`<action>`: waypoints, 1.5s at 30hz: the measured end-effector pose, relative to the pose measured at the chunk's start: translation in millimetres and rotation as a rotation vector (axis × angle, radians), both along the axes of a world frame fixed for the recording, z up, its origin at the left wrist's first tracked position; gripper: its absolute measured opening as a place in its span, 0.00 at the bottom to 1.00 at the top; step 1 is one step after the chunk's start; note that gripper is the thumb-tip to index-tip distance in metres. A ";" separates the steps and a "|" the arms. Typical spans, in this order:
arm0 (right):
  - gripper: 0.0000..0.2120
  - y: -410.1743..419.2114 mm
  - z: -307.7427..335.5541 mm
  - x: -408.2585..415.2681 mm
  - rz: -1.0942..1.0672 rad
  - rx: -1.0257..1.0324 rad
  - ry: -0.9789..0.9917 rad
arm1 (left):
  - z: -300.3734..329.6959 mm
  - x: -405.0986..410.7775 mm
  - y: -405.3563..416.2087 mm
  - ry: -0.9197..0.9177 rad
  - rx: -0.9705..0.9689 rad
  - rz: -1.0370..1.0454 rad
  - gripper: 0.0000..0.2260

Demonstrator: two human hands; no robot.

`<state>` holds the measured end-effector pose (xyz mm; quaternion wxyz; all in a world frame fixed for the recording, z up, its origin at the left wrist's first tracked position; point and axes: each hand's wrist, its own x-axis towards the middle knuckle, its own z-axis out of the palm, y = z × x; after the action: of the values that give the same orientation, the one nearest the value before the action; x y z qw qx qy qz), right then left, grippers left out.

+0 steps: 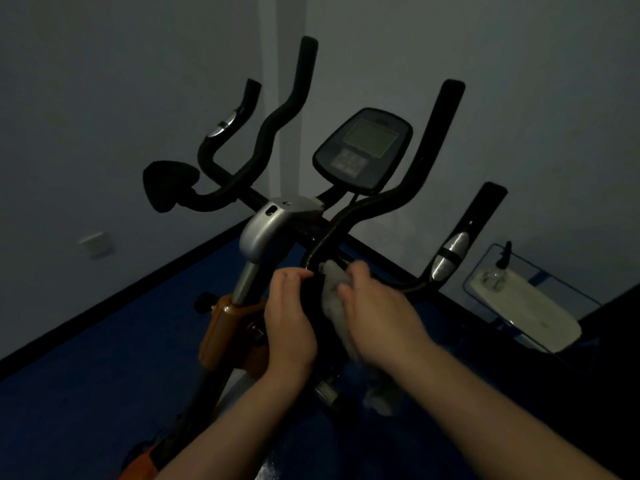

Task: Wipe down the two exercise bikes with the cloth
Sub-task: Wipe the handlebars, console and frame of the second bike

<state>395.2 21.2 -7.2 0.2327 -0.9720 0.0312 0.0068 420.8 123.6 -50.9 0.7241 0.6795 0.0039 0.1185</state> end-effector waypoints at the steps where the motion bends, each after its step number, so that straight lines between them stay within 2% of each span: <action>1: 0.09 2.1 5.4 10.9 0.024 0.002 0.018 | -0.9 -0.7 -0.5 -0.001 0.005 -0.003 0.12; 5: 0.12 8.9 -4.9 -3.8 0.000 0.001 -0.077 | -5.2 -1.7 1.8 -0.018 0.008 -0.006 0.12; 7: 0.14 4.9 -9.0 -22.2 -0.023 -0.009 -0.057 | -5.7 -0.3 6.0 -0.024 0.005 -0.025 0.12; 11: 0.10 -8.0 1.2 10.8 0.055 -0.063 0.005 | -3.8 9.5 14.6 0.052 -0.023 -0.092 0.11; 16: 0.10 12.9 -15.7 -10.6 -0.117 0.172 -0.289 | -9.4 7.2 19.7 0.080 -0.045 -0.119 0.10; 18: 0.10 13.2 -21.8 -26.4 -0.107 0.212 -0.415 | -11.3 4.1 22.2 0.061 -0.010 -0.116 0.09; 20: 0.07 0.3 -14.2 -23.4 -0.106 0.246 -0.430 | -10.8 6.1 26.1 0.031 0.044 -0.112 0.09; 23: 0.08 -36.7 13.3 -6.0 -0.163 0.184 -0.586 | -0.3 15.2 21.8 -0.070 0.177 -0.074 0.07; 25: 0.08 -62.1 34.2 3.6 -0.112 0.085 -0.655 | 11.2 24.3 11.3 -0.137 0.296 -0.056 0.05; 27: 0.07 -82.1 39.8 7.7 0.027 -0.039 -0.483 | 17.8 31.2 0.9 -0.162 0.429 -0.069 0.03; 29: 0.08 -87.6 23.7 4.5 0.136 -0.290 -0.282 | 15.0 34.7 -3.4 -0.185 0.598 -0.013 0.02; 31: 0.07 -81.2 2.9 3.3 0.196 -0.508 -0.271 | 9.5 33.5 -3.7 -0.205 0.687 0.070 0.02; 33: 0.03 -63.4 -5.2 19.4 0.167 -0.569 -0.252 | 6.8 31.7 -4.4 -0.233 0.742 0.119 0.01; 35: 0.07 -44.9 -7.8 50.0 0.150 -0.427 -0.187 | 7.0 31.9 -6.3 -0.255 0.786 0.134 0.04; 37: 0.12 -38.3 -8.8 73.3 0.154 -0.238 -0.034 | 7.2 31.6 -5.7 -0.268 0.812 0.139 0.05; 38: 0.14 -41.1 -8.8 74.0 0.177 -0.201 -0.034 | 7.1 30.9 -4.9 -0.266 0.817 0.138 0.05; 42: 0.18 -75.9 -9.0 47.9 0.328 -0.357 -0.065 | 4.4 31.4 -3.7 -0.276 0.819 0.144 0.05; 45: 0.14 -68.4 -7.9 69.3 0.384 -0.338 0.031 | 4.3 34.0 -4.0 -0.292 0.834 0.158 0.07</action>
<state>464.5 -47.2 -15.1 0.0607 -0.9850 -0.1498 0.0604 454.8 119.6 -46.6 0.3699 0.8871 -0.0943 0.2594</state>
